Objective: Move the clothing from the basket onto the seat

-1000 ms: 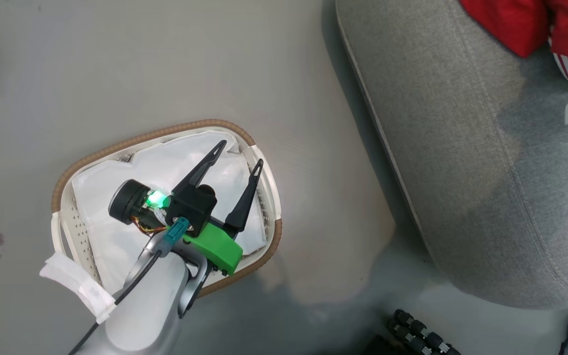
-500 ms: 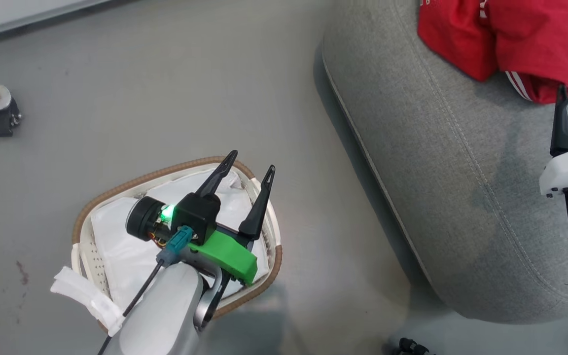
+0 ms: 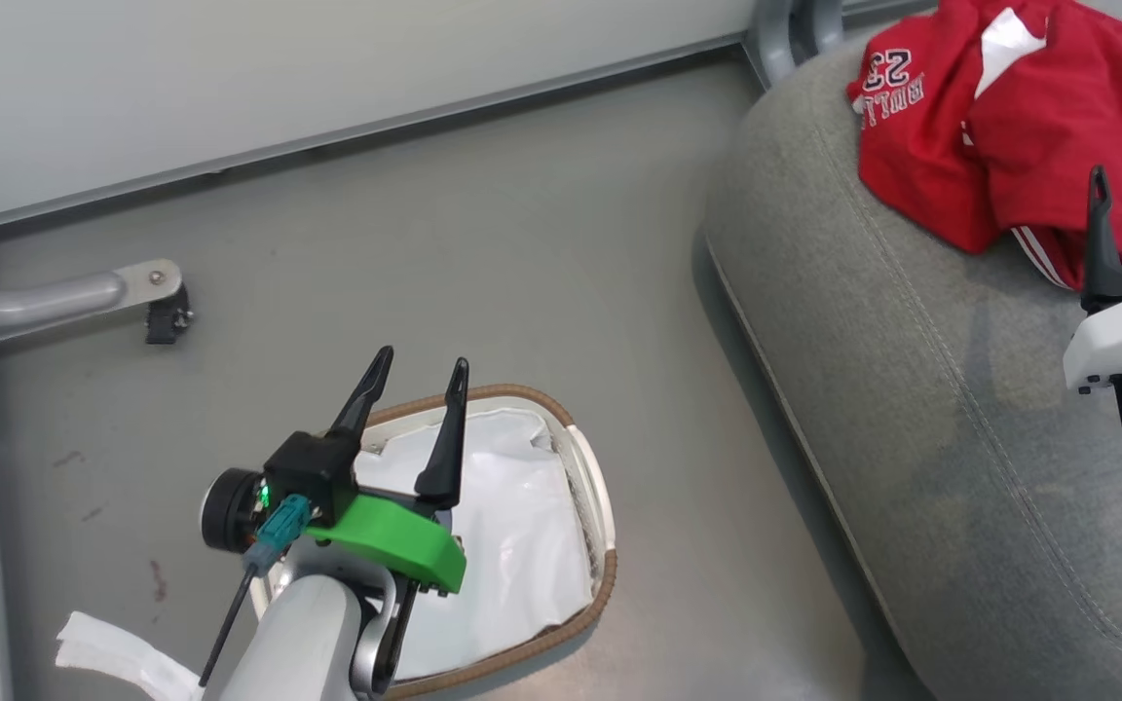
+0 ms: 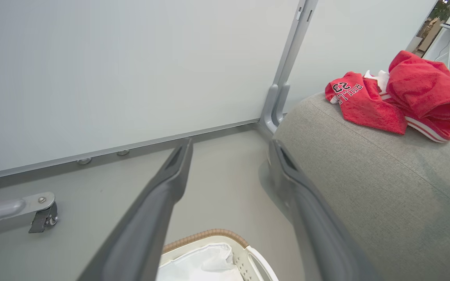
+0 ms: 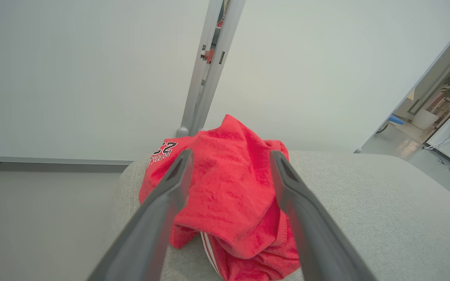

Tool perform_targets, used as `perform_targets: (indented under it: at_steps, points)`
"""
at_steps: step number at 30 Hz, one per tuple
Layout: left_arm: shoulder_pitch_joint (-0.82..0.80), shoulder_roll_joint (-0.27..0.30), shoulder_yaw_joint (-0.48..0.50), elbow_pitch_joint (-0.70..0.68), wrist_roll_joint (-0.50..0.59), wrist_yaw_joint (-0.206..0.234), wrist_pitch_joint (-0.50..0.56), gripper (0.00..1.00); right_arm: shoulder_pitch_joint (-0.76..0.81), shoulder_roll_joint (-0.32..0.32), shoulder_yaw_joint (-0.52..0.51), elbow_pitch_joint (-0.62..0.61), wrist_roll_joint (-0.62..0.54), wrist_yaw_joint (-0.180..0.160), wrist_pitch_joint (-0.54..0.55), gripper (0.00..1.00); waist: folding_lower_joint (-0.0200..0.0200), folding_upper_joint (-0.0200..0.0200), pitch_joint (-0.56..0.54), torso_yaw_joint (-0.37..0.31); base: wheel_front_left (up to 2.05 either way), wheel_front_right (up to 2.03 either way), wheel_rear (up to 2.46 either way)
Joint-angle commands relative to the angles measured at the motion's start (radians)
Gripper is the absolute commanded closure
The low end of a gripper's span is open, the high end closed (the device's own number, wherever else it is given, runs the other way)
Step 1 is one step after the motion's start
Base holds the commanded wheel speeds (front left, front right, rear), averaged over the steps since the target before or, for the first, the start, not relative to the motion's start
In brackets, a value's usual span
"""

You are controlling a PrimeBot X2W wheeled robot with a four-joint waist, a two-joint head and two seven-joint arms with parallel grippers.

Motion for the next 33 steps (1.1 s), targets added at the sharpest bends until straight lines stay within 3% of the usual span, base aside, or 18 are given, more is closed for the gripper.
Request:
perform_targets:
  at_steps: [1,18,33]
  points:
    - [0.033,0.000,0.018,0.000,-0.006,0.005,-0.001,0.00,0.013,0.001,0.003,0.007,0.014,-0.001,-0.002,0.00,0.0001,0.0000,-0.096,0.099,0.00,0.00,0.00]
    - [0.205,-0.005,0.218,-0.013,-0.001,0.025,-0.001,0.00,0.177,0.152,0.112,-0.046,0.114,-0.001,-0.002,0.00,0.0001,0.0000,-0.190,0.249,0.00,0.00,0.00]
    - [0.295,-0.005,0.257,-0.048,-0.050,0.047,-0.001,0.00,0.363,0.162,0.221,-0.094,0.320,-0.001,-0.002,0.00,0.0001,0.0000,-0.224,0.258,0.00,0.00,0.00]
